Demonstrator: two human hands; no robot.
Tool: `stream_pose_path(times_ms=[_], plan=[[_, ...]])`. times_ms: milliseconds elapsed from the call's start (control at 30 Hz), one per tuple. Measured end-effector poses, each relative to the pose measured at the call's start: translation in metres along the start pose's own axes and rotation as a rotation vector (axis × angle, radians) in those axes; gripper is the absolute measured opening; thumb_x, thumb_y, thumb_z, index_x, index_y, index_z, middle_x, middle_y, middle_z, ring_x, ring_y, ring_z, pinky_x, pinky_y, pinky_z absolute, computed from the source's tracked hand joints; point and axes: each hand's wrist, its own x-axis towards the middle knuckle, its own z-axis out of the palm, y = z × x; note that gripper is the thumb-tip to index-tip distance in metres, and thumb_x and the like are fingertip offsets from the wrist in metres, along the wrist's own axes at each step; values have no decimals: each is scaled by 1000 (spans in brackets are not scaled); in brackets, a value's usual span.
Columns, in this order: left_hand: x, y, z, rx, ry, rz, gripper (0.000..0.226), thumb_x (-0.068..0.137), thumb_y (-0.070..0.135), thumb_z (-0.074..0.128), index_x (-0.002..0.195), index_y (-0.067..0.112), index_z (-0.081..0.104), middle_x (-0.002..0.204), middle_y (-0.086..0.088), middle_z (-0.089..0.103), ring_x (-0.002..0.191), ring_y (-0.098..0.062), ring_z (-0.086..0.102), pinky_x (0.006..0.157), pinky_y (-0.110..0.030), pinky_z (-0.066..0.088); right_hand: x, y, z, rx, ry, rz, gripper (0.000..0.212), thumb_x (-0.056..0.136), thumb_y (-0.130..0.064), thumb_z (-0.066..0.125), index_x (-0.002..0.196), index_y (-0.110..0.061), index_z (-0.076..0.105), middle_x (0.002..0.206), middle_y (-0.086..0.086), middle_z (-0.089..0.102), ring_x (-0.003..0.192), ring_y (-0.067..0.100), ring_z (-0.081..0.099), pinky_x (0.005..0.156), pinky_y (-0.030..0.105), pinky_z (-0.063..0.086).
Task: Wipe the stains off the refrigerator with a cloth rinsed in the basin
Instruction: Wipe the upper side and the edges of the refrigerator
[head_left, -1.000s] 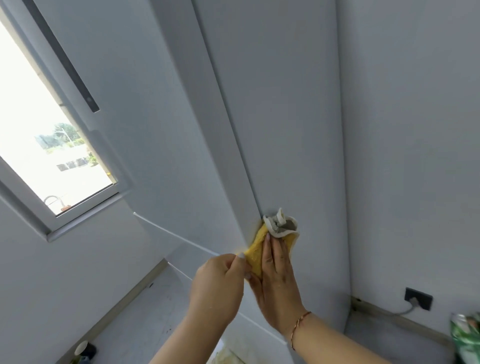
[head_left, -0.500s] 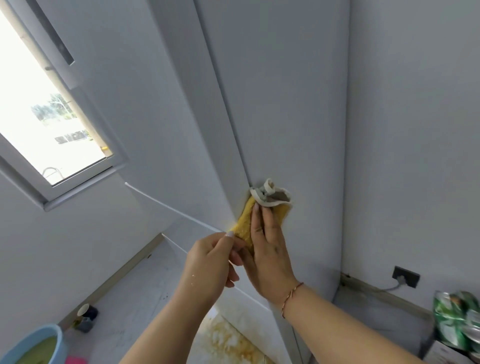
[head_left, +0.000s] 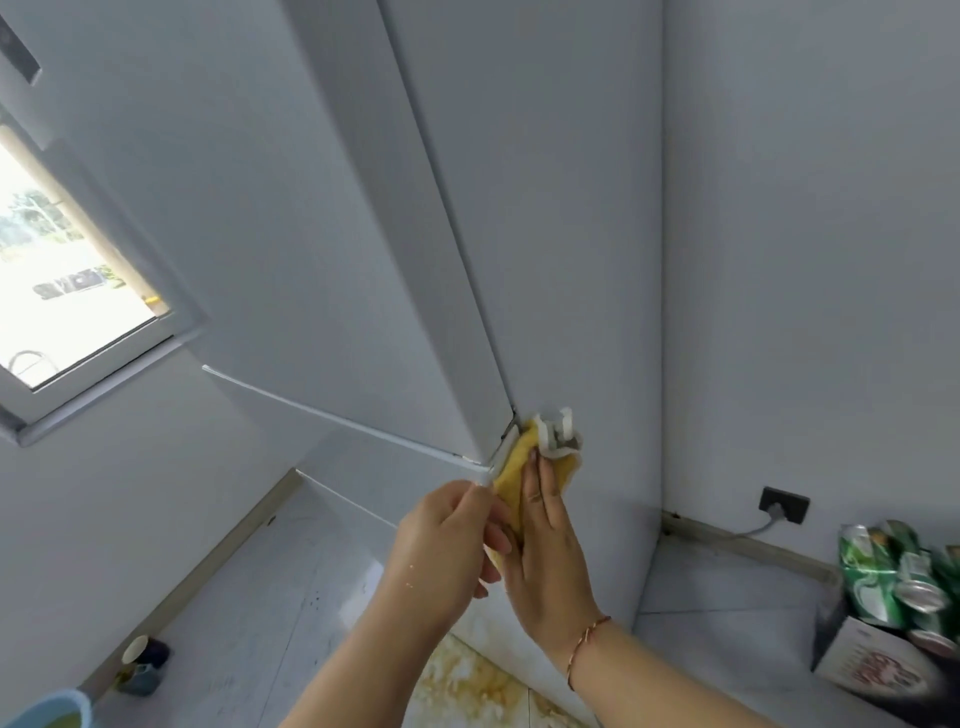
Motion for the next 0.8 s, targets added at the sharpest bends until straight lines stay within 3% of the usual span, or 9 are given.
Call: stream_pose_path(times_ms=[67, 200, 267, 333, 433, 533, 600, 733, 800], plan=[[0, -15, 6, 61, -69, -47, 35, 97, 27, 40, 82, 9, 66, 61, 3, 65, 54, -16, 58, 57, -33, 50, -22, 10, 9, 79, -150, 227, 71, 91, -60, 21, 139, -40, -26, 154, -23, -20, 138, 6, 27, 107, 15, 29], [0, -33, 12, 117, -128, -82, 39, 100, 34, 38, 83, 13, 66, 69, -2, 66, 58, -16, 59, 60, -33, 52, -45, 32, 25, 217, -182, 439, 88, 72, -84, 13, 144, -36, -8, 156, 3, 22, 130, 24, 44, 102, 26, 40], [0, -36, 10, 111, -117, -61, 40, 100, 33, 37, 82, 12, 66, 67, -3, 66, 57, -17, 59, 60, -33, 51, -43, 26, 22, 225, -227, 509, 76, 88, -64, 29, 141, -44, -22, 156, -1, 23, 113, 17, 56, 80, 21, 50], [-3, -34, 6, 69, -115, -22, 41, 101, 30, 38, 81, 9, 67, 63, -3, 66, 55, -18, 58, 58, -34, 50, -37, 12, 17, 288, -205, 481, 76, 94, -51, 38, 131, -55, -28, 159, -8, 7, 123, 14, 50, 84, 21, 50], [-7, -24, -2, -57, -90, 66, 47, 102, 29, 37, 78, 1, 67, 61, -13, 66, 52, -23, 55, 50, -32, 46, -15, -20, -1, 468, -80, 295, 77, 84, -71, 38, 135, -57, -17, 156, -22, -13, 144, 7, 14, 111, 24, 29], [-12, -16, -10, -184, -63, 174, 54, 103, 28, 33, 76, -6, 65, 57, -20, 61, 47, -27, 52, 43, -27, 43, -3, -34, -12, 522, -22, 152, 74, 85, -67, 29, 144, -45, -10, 154, -25, -19, 144, -1, -9, 117, 25, 8], [-13, -15, -13, -205, -64, 219, 57, 104, 28, 31, 74, -5, 66, 57, -21, 61, 46, -27, 51, 41, -25, 42, -4, -31, -12, 488, -15, 115, 68, 87, -70, 22, 142, -46, -10, 153, -25, -20, 143, -1, -13, 117, 25, 2], [-10, -26, -9, -197, -88, 210, 60, 104, 32, 30, 74, -6, 66, 57, -22, 62, 45, -27, 52, 40, -24, 42, -18, -20, 2, 479, 2, 214, 74, 75, -83, 4, 140, -50, -13, 151, -29, -23, 140, -8, -15, 107, 2, -6], [-9, -33, -7, -200, -91, 186, 61, 104, 33, 29, 74, -6, 65, 57, -21, 62, 45, -27, 52, 40, -24, 42, -28, -8, 15, 484, 5, 276, 78, 71, -86, 2, 139, -51, -15, 148, -34, -24, 139, -10, -16, 106, 2, -6]])
